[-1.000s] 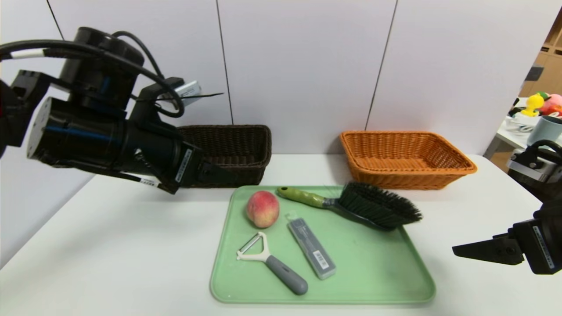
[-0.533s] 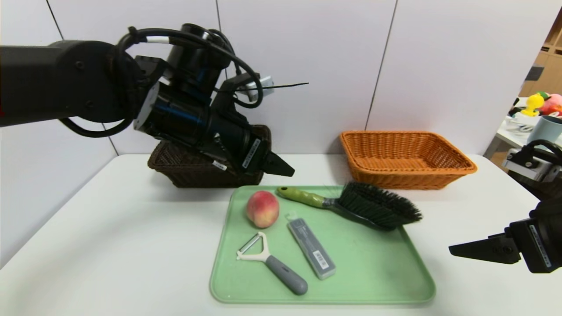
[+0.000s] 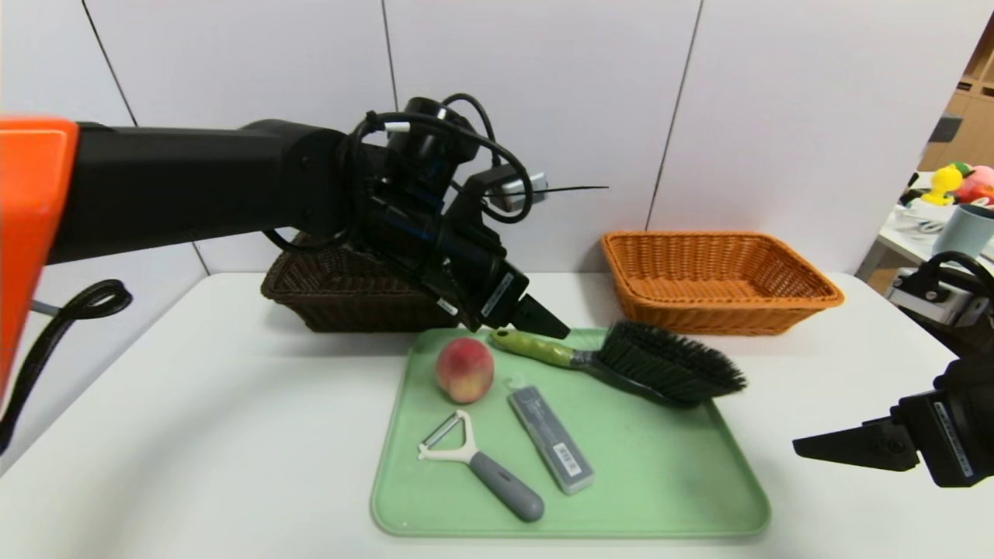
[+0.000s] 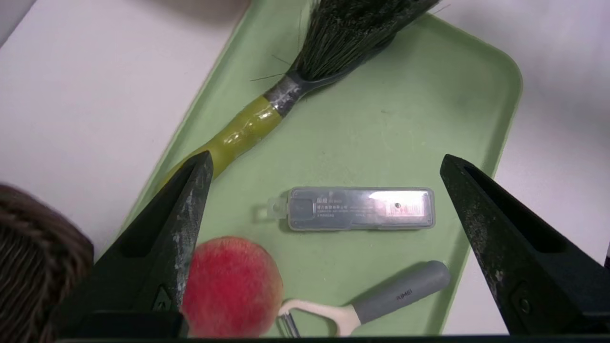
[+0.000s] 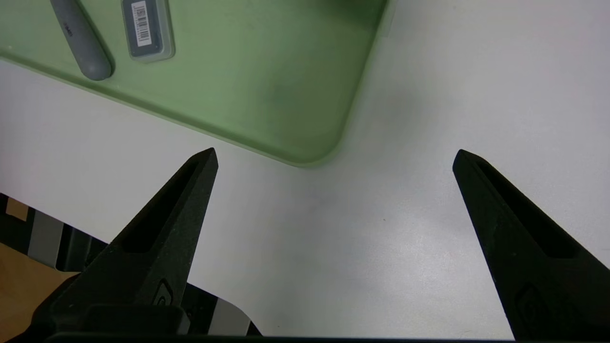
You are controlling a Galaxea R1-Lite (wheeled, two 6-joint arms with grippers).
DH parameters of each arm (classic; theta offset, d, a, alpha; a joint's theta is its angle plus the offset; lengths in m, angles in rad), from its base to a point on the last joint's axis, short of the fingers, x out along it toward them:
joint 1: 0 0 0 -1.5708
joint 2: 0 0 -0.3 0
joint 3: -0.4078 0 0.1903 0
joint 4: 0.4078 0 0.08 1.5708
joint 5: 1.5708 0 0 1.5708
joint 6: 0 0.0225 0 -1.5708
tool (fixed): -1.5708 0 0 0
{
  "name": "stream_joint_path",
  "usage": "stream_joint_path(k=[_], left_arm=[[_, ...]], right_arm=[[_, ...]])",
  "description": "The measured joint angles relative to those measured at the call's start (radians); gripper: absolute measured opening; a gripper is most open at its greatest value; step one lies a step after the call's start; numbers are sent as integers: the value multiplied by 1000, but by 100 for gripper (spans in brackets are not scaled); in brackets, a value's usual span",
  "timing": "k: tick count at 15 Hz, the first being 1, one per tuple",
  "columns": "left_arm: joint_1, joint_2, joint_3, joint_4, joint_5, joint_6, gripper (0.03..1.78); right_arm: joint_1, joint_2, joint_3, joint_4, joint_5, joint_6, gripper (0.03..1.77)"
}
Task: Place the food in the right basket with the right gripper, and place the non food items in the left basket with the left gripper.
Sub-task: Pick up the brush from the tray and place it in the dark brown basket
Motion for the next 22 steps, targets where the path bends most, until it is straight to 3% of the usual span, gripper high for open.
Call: stream_joint_path(k=[4,8,11,14,19,22], left_arm=[[8,84,-60,-1,-119,95,169],[13,159,-92,-11,-160,261,169],[10,202,-99,-17,-145,299,169],[7,239,-101,-81,-76,296,169],[3,272,-101,-90,6,279,169],[-9,288,-103,-98,36,206,169]], right_arm=[[0,0,16,0,0,0,171],[0,-6,39,0,18,1,171],[0,-9,53,0,21,2,171],[0,-14,61,0,28,3,171],[-2,-22,72,-1,42,3,171],[-2,-23,74,-1,43,3,171]])
